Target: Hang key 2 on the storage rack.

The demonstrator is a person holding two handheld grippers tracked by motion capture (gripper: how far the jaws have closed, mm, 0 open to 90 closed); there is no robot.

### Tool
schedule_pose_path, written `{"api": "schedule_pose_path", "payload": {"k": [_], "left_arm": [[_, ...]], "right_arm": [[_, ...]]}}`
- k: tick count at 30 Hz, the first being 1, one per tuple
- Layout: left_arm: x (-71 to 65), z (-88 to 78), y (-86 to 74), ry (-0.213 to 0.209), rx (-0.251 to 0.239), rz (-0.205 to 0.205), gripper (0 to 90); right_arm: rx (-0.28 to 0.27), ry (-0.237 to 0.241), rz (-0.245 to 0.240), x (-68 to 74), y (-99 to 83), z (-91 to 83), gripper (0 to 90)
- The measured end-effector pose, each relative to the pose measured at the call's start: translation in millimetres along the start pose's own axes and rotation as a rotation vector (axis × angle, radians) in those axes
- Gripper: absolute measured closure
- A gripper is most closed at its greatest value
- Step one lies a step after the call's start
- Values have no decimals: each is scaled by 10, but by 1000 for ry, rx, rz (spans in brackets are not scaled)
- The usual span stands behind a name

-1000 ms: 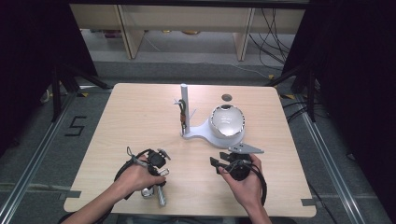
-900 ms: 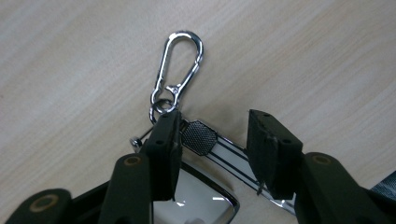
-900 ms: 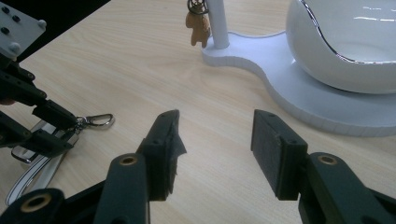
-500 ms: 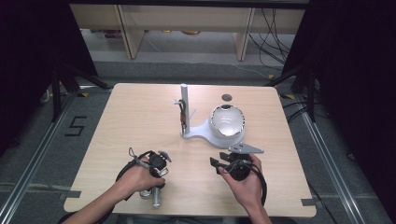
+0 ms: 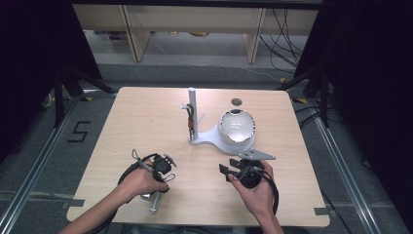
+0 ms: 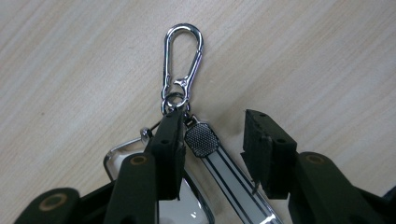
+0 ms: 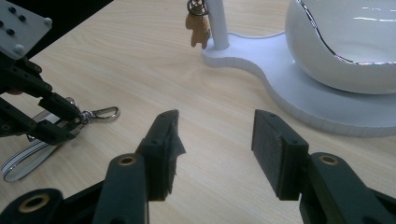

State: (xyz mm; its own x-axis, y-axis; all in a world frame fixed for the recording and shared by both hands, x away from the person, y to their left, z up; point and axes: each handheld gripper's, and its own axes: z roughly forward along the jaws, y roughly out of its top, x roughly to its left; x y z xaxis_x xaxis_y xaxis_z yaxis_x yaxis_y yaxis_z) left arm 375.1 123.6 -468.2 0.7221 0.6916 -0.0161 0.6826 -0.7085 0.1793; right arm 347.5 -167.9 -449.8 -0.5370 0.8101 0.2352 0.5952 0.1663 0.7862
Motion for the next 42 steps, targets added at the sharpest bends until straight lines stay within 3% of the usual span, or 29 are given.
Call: {"api": "schedule_pose_path", "payload": {"k": [1, 4, 5, 6, 7, 8, 9, 10, 11, 12, 14, 15, 20, 21, 25, 29, 30, 32, 35, 36, 38, 40, 41, 42], "left_arm": [[-6, 11, -9, 0, -4, -10, 576], [-8, 36, -28, -3, 14, -32, 569], [-14, 44, -33, -2, 13, -46, 565], [-27, 39, -38, -3, 37, -62, 561], [-15, 50, -45, 8, 36, -42, 561], [-31, 50, -51, -5, 59, -69, 564], [-23, 70, -58, -1, 49, -54, 573], [-34, 97, -70, -11, 62, -71, 580], [-25, 106, -74, -12, 85, -55, 584], [-20, 107, -81, -7, 76, -45, 596], [-12, 106, -88, -10, 71, -33, 617], [13, 95, -81, -5, 79, 9, 628], [32, 98, -105, -13, 54, 36, 739], [43, 87, -104, -15, 67, 56, 741], [57, 81, -137, -23, 41, 76, 743], [87, 76, -186, -46, 5, 69, 744], [113, 74, -203, -64, -10, 65, 745], [142, 62, -231, -81, -51, 41, 745], [190, -5, -272, -90, -135, 16, 745], [216, -45, -282, -85, -167, 14, 745], [223, -90, -292, -91, -256, -37, 745], [274, -155, -289, -85, -298, -20, 745], [297, -191, -287, -81, -319, -20, 745], [322, -223, -281, -75, -344, -20, 745]], "right_arm": [[-6, 5, -17, -9, 2, 8, 516], [0, 12, 7, 11, -5, 10, 515], [-4, 11, -6, 2, -5, 14, 514], [-5, 11, -1, 4, -7, 13, 514], [-5, 8, -7, 0, -6, 11, 514], [0, 12, -5, -1, -5, 12, 514], [-2, 11, -6, -3, -4, 13, 514], [1, 12, 7, 8, -5, 14, 513], [7, -8, -24, -3, 2, 4, 513], [16, -5, 7, 21, -2, 2, 512], [17, 4, 6, 19, -4, 6, 511], [17, 5, 5, 18, -4, 8, 511], [10, -3, -25, 1, 1, 3, 509], [21, 2, 9, 24, -1, -2, 509], [17, 4, 6, 19, -7, 6, 508], [14, -3, -11, -1, -2, 5, 508], [7, 7, 28, 27, -9, 9, 508], [3, 13, 5, -2, -3, 12, 508], [-6, 4, -15, -24, 2, 4, 508], [-4, 7, 7, -18, -1, -1, 508], [-6, 4, 5, -19, -1, 1, 508], [-4, 2, 2, -15, 0, 2, 508], [1, -5, -23, -23, 6, -4, 508], [3, -5, -11, -14, 2, -7, 508]]}}
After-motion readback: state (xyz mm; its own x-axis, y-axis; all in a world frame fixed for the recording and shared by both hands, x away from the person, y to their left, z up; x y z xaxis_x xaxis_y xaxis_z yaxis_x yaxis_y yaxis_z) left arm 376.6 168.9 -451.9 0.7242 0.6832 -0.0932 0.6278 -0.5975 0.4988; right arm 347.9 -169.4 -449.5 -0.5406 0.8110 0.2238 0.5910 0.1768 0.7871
